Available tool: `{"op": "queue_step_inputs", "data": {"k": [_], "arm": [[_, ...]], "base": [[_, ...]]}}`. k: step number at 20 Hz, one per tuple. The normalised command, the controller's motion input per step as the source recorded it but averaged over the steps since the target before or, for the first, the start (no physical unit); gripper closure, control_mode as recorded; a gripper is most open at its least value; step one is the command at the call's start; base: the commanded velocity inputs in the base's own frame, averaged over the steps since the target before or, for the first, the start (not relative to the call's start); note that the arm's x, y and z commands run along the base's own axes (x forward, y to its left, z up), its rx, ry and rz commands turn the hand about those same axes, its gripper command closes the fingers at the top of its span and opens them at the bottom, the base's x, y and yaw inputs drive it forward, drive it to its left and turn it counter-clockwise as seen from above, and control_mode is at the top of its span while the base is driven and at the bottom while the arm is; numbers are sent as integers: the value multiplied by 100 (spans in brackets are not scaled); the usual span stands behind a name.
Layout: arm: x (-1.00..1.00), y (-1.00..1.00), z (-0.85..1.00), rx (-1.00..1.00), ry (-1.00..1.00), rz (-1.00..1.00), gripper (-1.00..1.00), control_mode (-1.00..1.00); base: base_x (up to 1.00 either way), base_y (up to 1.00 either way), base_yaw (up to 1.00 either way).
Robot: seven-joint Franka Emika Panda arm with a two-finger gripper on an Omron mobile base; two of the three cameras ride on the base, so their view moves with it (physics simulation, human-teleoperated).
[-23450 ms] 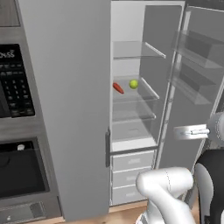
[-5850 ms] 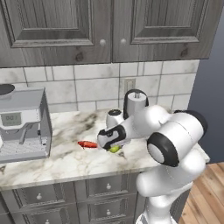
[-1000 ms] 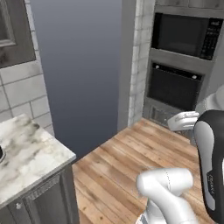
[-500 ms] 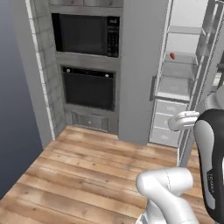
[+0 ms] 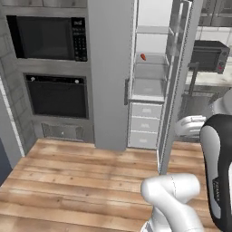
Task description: Open the fridge, remove the pear, carrot, and fish, and place them on any counter.
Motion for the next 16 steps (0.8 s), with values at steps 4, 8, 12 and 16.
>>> {"op": "queue_step_inputs", "data": {"k": [4,8,12,16], "arm": [[0,0,0,0,0,0,-100,100],[0,0,0,0,0,0,-100,100],[0,0,0,0,0,0,-100,100],[0,0,0,0,0,0,-100,100]], "base": [[31,12,-4],[78,8,-21],[82,20,-35],[84,37,-34]]}}
